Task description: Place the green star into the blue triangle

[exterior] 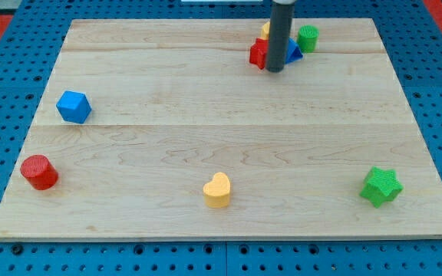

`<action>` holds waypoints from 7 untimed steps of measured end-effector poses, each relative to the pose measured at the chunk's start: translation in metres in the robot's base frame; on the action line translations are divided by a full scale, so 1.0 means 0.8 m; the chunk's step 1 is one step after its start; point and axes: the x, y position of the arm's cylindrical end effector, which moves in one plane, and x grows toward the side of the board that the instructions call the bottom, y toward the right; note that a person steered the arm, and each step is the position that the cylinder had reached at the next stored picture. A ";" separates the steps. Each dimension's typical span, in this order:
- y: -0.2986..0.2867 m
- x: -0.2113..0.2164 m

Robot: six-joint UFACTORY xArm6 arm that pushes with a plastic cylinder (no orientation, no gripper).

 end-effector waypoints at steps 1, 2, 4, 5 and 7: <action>0.079 0.069; 0.161 0.150; 0.176 0.282; 0.102 0.261; -0.055 0.205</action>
